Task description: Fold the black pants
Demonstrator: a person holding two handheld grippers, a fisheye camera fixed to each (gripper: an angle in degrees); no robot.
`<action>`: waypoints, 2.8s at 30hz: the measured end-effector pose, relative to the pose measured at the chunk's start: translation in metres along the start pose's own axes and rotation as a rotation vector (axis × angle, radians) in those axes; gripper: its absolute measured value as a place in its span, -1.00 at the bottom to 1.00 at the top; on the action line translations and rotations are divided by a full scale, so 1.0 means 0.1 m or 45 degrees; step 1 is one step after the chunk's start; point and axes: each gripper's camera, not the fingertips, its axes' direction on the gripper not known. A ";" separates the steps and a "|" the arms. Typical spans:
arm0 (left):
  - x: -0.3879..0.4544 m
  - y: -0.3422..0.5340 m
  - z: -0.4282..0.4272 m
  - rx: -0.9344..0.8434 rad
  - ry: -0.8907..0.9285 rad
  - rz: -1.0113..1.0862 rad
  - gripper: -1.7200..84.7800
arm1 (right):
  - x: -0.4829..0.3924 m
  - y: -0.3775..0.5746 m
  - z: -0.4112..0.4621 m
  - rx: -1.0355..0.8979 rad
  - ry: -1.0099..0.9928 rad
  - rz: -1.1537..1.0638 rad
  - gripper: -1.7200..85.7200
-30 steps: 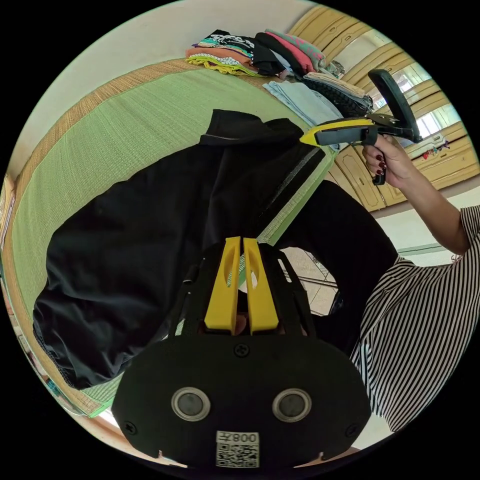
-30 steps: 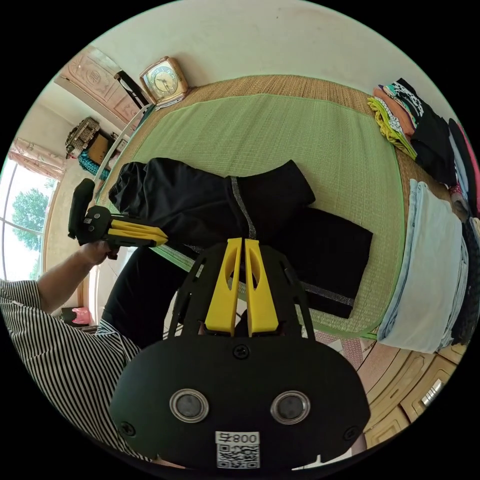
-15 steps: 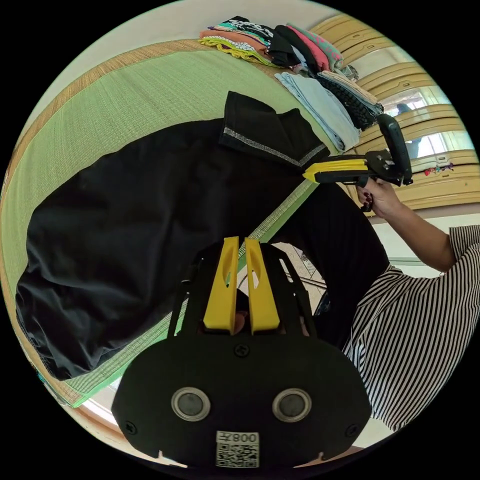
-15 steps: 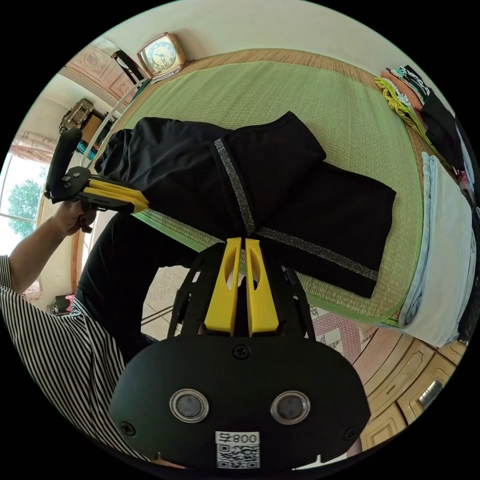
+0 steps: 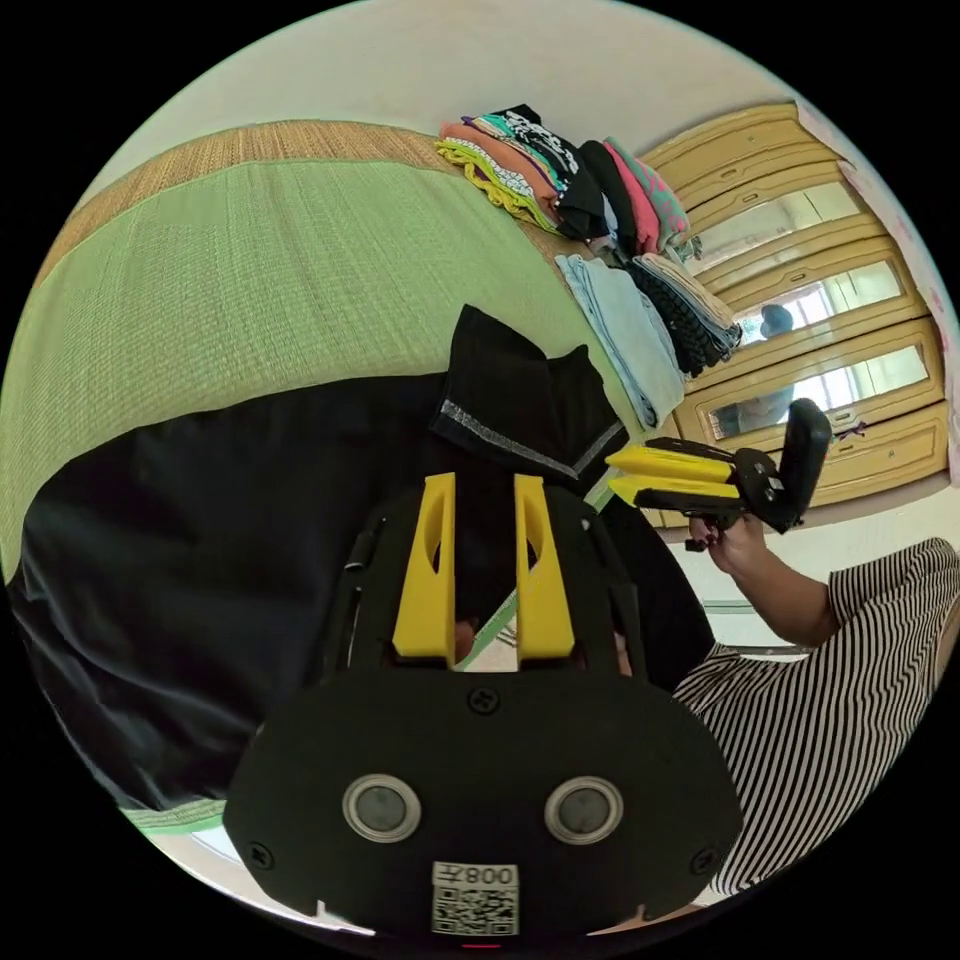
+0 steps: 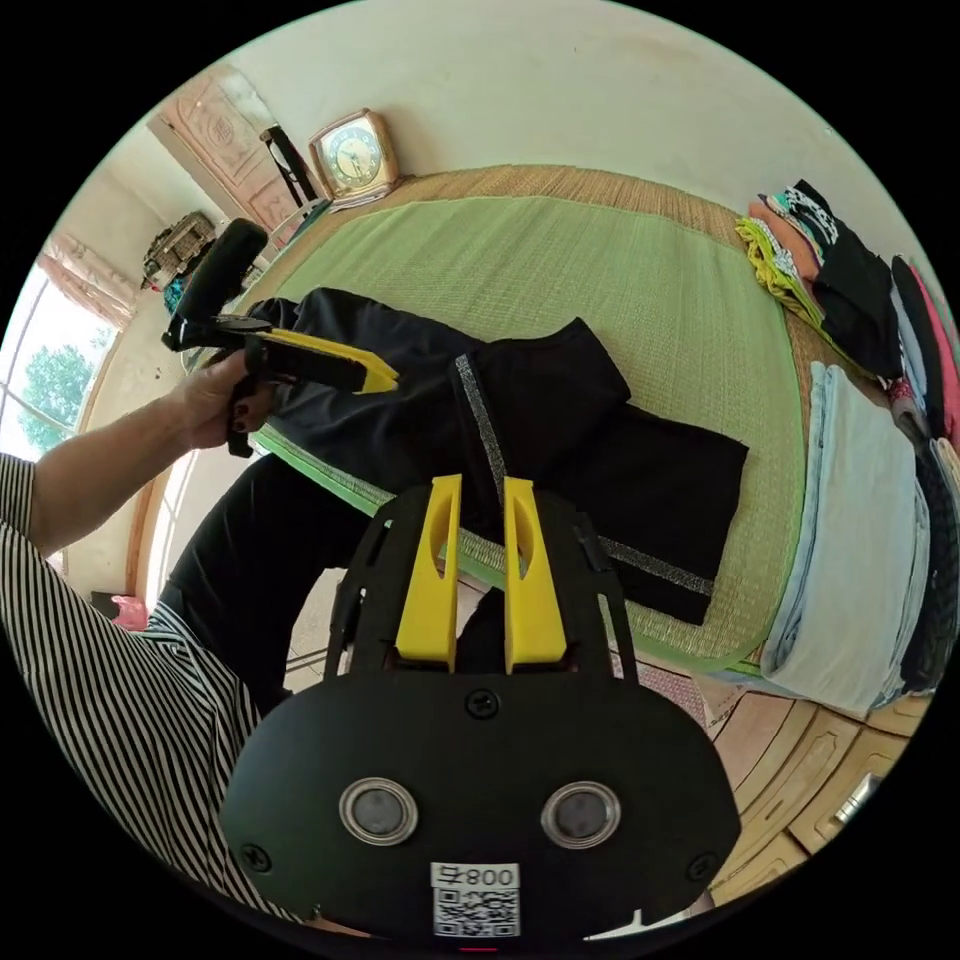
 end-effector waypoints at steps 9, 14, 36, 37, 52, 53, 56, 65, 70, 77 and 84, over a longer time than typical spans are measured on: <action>-0.27 -0.29 0.07 0.055 0.006 -0.128 -0.78 | -0.54 -0.49 0.77 -0.100 0.244 -0.277 -0.78; -0.33 -0.30 0.10 0.050 0.008 -0.131 -0.79 | -0.60 -0.46 0.93 -0.106 0.305 -0.270 -0.81; 0.09 -1.60 0.74 0.013 0.103 -0.037 -0.75 | 0.67 0.41 -0.02 0.174 -0.034 0.295 -0.96; 0.08 -1.65 0.77 0.013 0.109 -0.048 -0.75 | 0.71 0.43 -0.02 0.173 -0.051 0.306 -0.96; 0.28 -2.42 1.24 -0.058 0.262 -0.149 -0.92 | 0.94 0.68 -0.34 0.233 -0.160 0.297 -0.96; 0.40 -2.45 1.21 -0.036 0.278 -0.115 -0.92 | 0.95 0.71 -0.39 0.243 -0.165 0.299 -0.96; 0.75 -2.53 1.18 0.003 0.313 -0.018 -0.93 | 1.07 0.89 -0.61 0.286 -0.165 0.338 -0.96; 1.75 -2.83 1.80 -0.106 0.174 0.183 -0.94 | 1.56 1.58 -0.91 0.301 -0.138 0.584 -0.96; 2.04 -2.93 2.15 -0.165 0.102 0.189 -0.94 | 1.72 1.80 -0.84 0.254 -0.151 0.680 -0.96; 2.26 -3.06 2.47 -0.233 0.075 0.191 -0.94 | 1.80 1.84 -0.81 0.265 -0.179 0.689 -0.92; 2.40 -3.10 2.51 -0.216 0.078 0.202 -0.94 | 1.89 1.42 -0.70 0.178 -0.071 0.519 -0.75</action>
